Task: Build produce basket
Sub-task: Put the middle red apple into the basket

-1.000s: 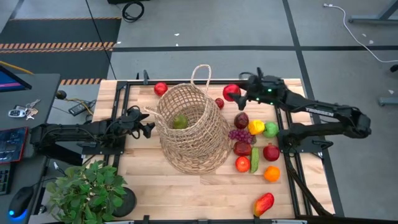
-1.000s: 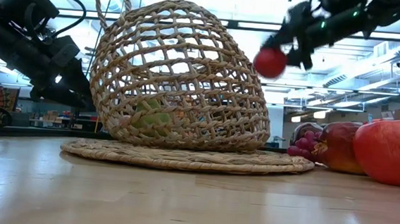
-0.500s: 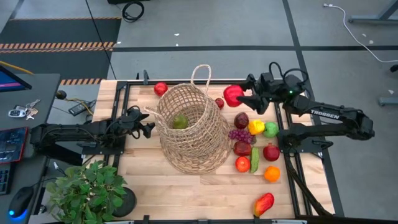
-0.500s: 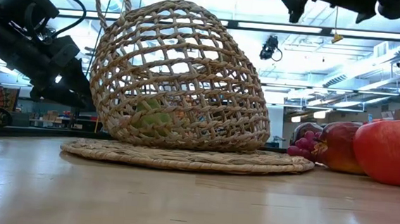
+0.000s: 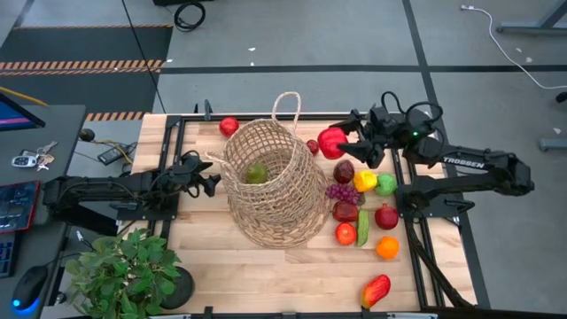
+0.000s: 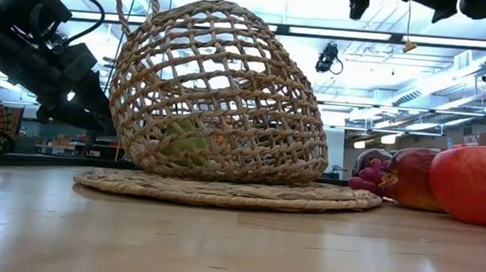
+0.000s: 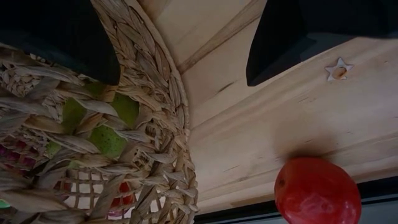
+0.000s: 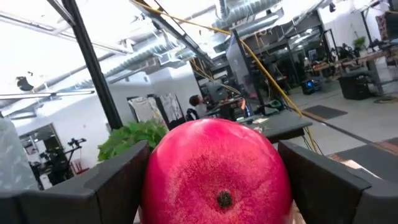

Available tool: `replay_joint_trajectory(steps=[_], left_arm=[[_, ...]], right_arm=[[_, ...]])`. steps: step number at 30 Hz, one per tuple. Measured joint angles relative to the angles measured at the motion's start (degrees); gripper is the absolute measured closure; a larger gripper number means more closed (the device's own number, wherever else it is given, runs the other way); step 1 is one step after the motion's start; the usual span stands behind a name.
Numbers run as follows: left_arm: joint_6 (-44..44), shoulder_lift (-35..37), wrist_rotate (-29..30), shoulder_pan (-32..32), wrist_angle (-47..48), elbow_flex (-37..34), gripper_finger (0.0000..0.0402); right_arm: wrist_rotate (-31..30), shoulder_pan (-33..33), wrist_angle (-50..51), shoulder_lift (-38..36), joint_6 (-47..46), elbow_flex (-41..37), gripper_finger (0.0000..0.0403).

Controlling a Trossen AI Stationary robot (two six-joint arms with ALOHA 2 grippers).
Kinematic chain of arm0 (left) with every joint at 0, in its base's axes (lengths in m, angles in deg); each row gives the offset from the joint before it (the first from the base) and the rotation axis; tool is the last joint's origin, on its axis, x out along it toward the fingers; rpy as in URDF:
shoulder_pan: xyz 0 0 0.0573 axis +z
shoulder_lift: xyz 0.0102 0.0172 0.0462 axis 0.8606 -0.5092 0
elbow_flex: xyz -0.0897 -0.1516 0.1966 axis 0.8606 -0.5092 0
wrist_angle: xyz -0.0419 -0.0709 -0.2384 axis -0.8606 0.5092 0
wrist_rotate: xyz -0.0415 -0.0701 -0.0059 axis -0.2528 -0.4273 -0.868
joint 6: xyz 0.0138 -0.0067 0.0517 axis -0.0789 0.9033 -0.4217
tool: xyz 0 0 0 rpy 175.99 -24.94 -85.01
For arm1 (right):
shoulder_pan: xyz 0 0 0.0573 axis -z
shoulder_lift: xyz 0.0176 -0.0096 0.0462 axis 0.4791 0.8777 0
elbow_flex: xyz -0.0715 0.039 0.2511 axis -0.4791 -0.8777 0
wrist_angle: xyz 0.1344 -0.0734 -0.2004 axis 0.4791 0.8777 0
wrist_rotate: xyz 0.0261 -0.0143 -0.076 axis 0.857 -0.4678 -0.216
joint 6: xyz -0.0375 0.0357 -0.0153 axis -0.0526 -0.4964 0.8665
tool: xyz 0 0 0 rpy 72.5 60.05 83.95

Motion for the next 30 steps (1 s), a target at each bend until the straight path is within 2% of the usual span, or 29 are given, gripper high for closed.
replay_joint_trajectory(steps=[6,9,14,20,24,30], left_arm=[[-0.01,0.0,0.0,-0.01,0.0,0.0,0.0044],[-0.02,0.0,0.02,0.0,0.0,0.0,0.0044],[0.0,0.0,0.0,-0.02,0.0,0.0,0.0044],[0.0,0.0,0.02,-0.02,0.0,0.0,0.0044],[-0.02,-0.01,0.0,0.0,0.0,-0.01,0.0044],[-0.02,-0.01,0.02,0.0,0.0,-0.02,0.0044]], right_arm=[[-4.54,-3.65,0.82,5.2,0.42,6.76,0.0054],[-7.43,-5.61,4.09,9.53,4.48,11.26,0.0054],[-17.06,-8.25,7.22,17.63,12.29,18.51,0.0054],[-21.47,-9.72,12.98,27.09,21.96,28.25,0.0054],[-21.52,-10.65,15.89,32.75,34.83,33.9,0.0054],[-23.86,-12.61,17.16,37.84,68.13,36.42,0.0054]])
